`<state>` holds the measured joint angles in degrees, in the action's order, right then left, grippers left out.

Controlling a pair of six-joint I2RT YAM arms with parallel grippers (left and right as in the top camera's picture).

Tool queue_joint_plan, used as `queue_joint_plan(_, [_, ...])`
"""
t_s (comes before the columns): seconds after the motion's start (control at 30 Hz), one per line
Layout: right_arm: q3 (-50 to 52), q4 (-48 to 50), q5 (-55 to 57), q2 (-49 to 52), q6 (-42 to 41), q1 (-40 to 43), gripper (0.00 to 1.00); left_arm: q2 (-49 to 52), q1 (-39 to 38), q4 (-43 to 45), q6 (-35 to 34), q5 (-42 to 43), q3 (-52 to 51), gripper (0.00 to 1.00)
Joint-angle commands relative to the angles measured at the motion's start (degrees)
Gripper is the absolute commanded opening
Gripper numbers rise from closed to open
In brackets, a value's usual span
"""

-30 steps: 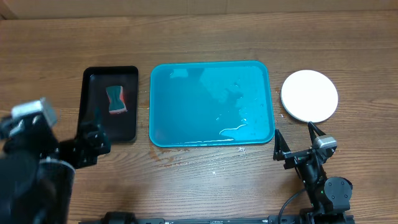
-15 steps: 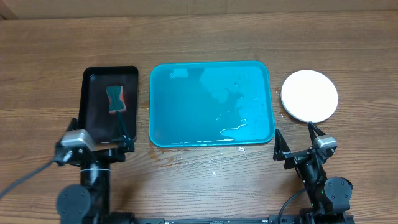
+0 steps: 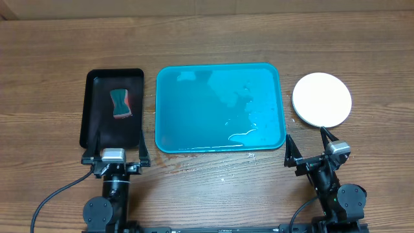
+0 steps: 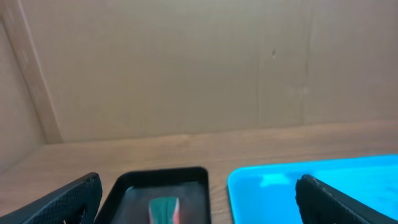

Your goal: Clean dirty plates on tray and stack at the side

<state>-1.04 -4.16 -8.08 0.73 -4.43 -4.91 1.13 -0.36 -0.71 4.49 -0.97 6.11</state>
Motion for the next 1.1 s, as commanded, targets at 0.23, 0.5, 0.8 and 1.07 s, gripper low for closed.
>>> queue_joint_plan(0.23, [0.57, 0.22, 0.55, -0.57, 0.17, -0.28, 1.0, -0.96, 0.48, -0.13, 2.38, 2.14, -5.9, 1.0])
queue_joint_plan(0.5, [0.57, 0.22, 0.55, -0.57, 0.2, -0.28, 1.0, -0.92, 0.44, -3.56, 2.36, 3.41, -5.84, 1.0])
queue_joint_plan(0.8, [0.57, 0.22, 0.55, -0.57, 0.2, -0.28, 1.0, -0.87, 0.44, -3.56, 2.34, 3.41, -5.84, 1.0])
queue_joint_plan(1.07, [0.57, 0.22, 0.55, -0.57, 0.2, -0.28, 1.0, -0.87, 0.44, -3.58, 2.34, 3.39, -5.84, 1.0])
